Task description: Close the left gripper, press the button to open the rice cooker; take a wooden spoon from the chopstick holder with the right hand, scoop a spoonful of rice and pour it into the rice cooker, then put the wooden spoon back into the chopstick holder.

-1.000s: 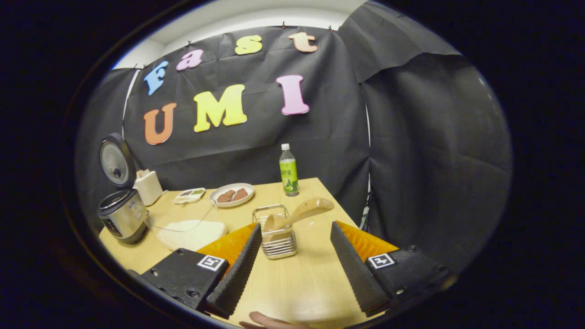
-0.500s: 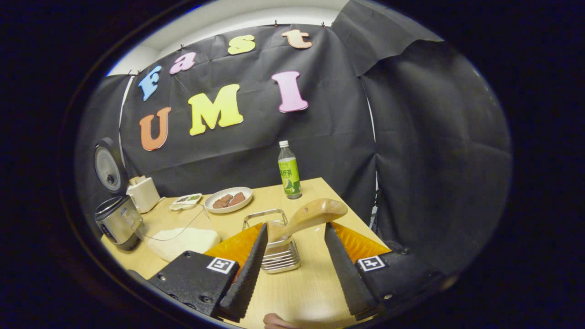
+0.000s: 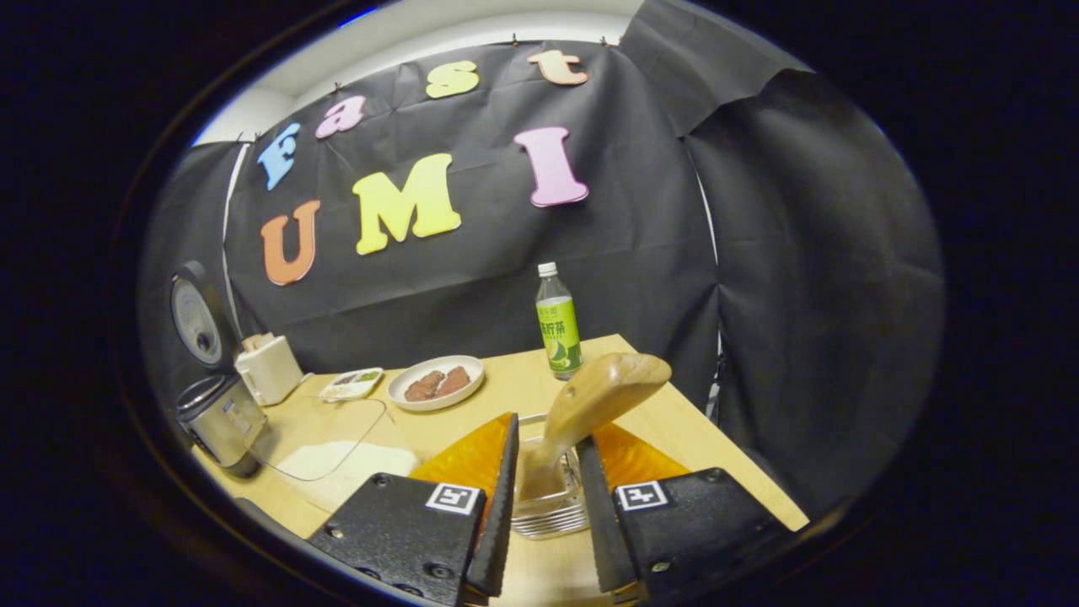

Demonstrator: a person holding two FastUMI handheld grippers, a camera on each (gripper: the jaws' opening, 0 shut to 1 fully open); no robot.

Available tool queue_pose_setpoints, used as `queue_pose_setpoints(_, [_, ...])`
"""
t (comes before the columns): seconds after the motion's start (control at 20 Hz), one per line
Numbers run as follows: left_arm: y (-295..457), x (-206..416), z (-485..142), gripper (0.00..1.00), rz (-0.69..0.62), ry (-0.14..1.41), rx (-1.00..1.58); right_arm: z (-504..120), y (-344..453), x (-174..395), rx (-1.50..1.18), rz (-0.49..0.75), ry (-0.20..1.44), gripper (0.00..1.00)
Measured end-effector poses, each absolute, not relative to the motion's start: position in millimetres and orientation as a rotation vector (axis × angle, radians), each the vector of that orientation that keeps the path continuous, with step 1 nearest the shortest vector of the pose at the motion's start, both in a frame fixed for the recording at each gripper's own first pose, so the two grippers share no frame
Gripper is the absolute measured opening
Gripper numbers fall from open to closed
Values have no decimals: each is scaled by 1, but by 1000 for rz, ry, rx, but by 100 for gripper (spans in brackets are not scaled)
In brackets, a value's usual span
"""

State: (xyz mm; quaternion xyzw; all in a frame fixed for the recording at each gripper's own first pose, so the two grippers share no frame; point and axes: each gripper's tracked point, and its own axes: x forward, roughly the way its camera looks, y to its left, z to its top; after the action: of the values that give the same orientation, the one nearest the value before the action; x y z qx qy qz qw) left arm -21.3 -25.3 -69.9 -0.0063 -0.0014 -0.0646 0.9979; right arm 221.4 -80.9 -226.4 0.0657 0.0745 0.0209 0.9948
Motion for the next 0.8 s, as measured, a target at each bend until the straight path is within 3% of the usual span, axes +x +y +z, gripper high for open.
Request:
queue_pose_setpoints(0.2, [-13, -24, -66, 95, -123, -13, -28, -222, -65, 228, 135, 60, 160, 43])
queue_pose_setpoints(0.3, [-7, -25, -71, 95, -115, -12, -27, -222, -55, 229, 129, 79, 172, 36])
queue_pose_setpoints(0.35, [-4, -25, -74, 95, -114, -8, -29, -220, -54, 229, 120, 79, 177, 24])
queue_pose_setpoints(0.4, [-3, -26, -77, 95, -114, -3, -33, -221, -54, 230, 102, 73, 178, 22])
queue_pose_setpoints(0.8, [17, -30, -97, 96, -89, 11, -3, -202, -65, 228, 103, 54, 158, 14])
